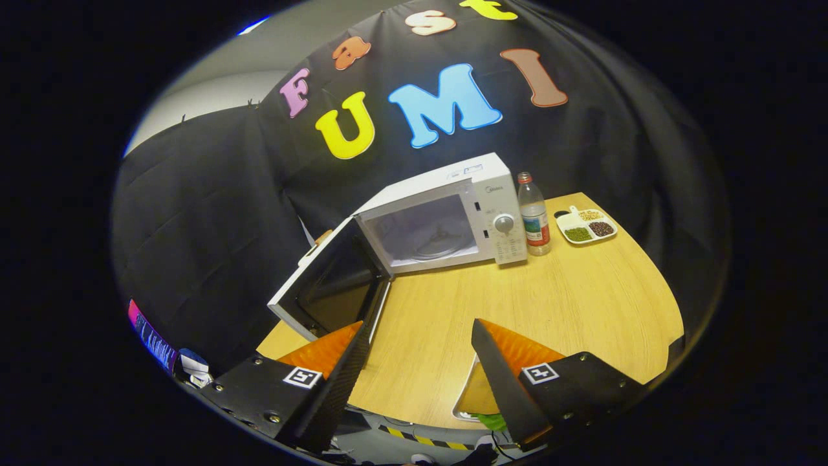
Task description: Open the microwave, put the food inside, and close the microwave door.
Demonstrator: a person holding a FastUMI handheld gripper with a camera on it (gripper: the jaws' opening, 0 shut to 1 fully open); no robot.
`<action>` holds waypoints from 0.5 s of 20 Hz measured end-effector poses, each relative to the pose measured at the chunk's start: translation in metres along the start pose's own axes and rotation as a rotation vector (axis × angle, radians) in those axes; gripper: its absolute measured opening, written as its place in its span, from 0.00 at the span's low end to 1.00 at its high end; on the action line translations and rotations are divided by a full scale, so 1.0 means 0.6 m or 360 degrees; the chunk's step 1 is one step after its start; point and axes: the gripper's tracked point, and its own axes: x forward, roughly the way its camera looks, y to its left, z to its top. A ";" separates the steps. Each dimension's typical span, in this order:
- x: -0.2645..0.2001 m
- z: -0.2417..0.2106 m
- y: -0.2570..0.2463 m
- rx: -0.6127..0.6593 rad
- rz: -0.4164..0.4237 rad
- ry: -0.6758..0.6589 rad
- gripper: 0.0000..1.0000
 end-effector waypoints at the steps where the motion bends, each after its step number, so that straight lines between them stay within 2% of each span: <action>1: 0.000 -0.002 -0.020 0.0038 -0.0007 0.0017 0.97; 10: 0.006 -0.068 -0.147 0.0292 -0.0061 0.0295 0.97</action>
